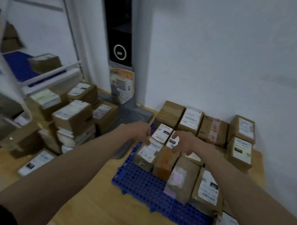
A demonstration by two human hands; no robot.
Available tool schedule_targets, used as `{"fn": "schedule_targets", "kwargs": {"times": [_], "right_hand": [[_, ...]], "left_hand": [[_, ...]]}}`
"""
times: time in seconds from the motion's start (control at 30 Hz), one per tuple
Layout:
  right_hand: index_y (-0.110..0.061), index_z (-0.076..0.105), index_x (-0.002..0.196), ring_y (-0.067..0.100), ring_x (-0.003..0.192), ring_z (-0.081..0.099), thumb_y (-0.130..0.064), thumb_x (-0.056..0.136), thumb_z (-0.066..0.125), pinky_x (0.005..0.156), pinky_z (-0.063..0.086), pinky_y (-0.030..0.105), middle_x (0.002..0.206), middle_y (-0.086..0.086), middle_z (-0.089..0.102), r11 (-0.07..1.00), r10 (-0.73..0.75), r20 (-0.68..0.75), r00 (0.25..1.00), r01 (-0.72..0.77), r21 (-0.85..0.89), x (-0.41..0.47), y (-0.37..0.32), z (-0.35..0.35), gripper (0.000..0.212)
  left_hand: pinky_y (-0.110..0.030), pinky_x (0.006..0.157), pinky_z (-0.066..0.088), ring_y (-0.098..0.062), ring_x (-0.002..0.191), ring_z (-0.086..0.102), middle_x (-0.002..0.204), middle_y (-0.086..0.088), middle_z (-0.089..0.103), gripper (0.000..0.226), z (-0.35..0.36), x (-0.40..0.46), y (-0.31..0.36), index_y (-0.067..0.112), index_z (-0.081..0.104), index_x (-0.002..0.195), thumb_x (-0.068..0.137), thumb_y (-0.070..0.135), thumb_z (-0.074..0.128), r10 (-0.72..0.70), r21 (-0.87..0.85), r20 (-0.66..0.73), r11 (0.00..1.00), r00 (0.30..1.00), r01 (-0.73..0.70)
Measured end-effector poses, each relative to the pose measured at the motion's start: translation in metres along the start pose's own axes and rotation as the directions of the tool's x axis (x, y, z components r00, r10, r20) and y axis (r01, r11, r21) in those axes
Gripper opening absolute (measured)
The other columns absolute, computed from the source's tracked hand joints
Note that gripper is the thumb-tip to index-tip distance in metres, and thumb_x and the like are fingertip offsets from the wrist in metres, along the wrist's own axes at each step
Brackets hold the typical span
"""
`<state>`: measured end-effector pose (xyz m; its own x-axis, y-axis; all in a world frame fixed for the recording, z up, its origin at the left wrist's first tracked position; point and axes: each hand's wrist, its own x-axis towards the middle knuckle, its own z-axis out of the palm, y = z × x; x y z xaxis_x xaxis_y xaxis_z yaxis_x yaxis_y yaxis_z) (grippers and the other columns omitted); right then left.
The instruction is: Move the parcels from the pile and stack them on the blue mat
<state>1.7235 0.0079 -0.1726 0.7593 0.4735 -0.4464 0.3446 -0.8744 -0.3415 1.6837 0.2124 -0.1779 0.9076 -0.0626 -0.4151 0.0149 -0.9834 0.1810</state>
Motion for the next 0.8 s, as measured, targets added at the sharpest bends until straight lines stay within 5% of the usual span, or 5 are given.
{"fn": "schedule_targets", "kwargs": {"times": [0.2, 0.33, 0.5, 0.8], "right_hand": [[-0.015, 0.041, 0.14, 0.023, 0.087, 0.057, -0.024, 0.089, 0.067, 0.062, 0.054, 0.034, 0.12, 0.006, 0.049, 0.997, -0.077, 0.02, 0.997, 0.077, -0.008, 0.009, -0.09, 0.021, 0.058], [-0.012, 0.046, 0.136, 0.024, 0.093, 0.06, -0.025, 0.087, 0.066, 0.072, 0.055, 0.035, 0.12, 0.006, 0.054, 0.991, -0.131, -0.023, 0.991, 0.13, -0.016, 0.019, -0.146, 0.039, 0.055], [-0.011, 0.047, 0.135, 0.025, 0.1, 0.06, -0.029, 0.088, 0.065, 0.081, 0.054, 0.037, 0.13, 0.01, 0.053, 0.986, -0.165, -0.069, 0.984, 0.167, 0.026, 0.037, -0.207, 0.06, 0.053], [0.001, 0.052, 0.127, 0.033, 0.094, 0.065, -0.024, 0.087, 0.067, 0.078, 0.059, 0.048, 0.12, 0.019, 0.059, 0.953, -0.127, -0.089, 0.988, 0.146, 0.266, 0.071, -0.292, 0.092, 0.049]], "left_hand": [[-0.038, 0.084, 0.049, -0.027, 0.098, 0.062, 0.106, -0.01, 0.065, 0.034, -0.005, -0.064, -0.077, 0.009, 0.064, 0.102, 0.088, 0.04, 0.067, -0.071, -0.047, -0.056, 0.997, 0.996, 0.068], [-0.028, 0.067, 0.045, -0.02, 0.086, 0.061, 0.093, -0.004, 0.064, 0.027, -0.012, -0.097, -0.128, 0.008, 0.068, 0.098, 0.086, 0.033, 0.07, -0.106, -0.106, -0.162, 0.99, 0.981, 0.09], [-0.03, 0.069, 0.052, -0.017, 0.084, 0.064, 0.088, -0.001, 0.067, 0.01, -0.019, -0.124, -0.19, 0.016, 0.067, 0.086, 0.08, 0.023, 0.071, -0.212, -0.149, -0.336, 0.974, 0.918, 0.171], [-0.037, 0.089, 0.05, -0.029, 0.114, 0.053, 0.133, -0.012, 0.047, 0.078, -0.003, -0.131, -0.277, 0.012, 0.039, 0.134, 0.071, 0.022, 0.083, -0.36, -0.252, -0.3, 0.923, 0.884, 0.29]]}}
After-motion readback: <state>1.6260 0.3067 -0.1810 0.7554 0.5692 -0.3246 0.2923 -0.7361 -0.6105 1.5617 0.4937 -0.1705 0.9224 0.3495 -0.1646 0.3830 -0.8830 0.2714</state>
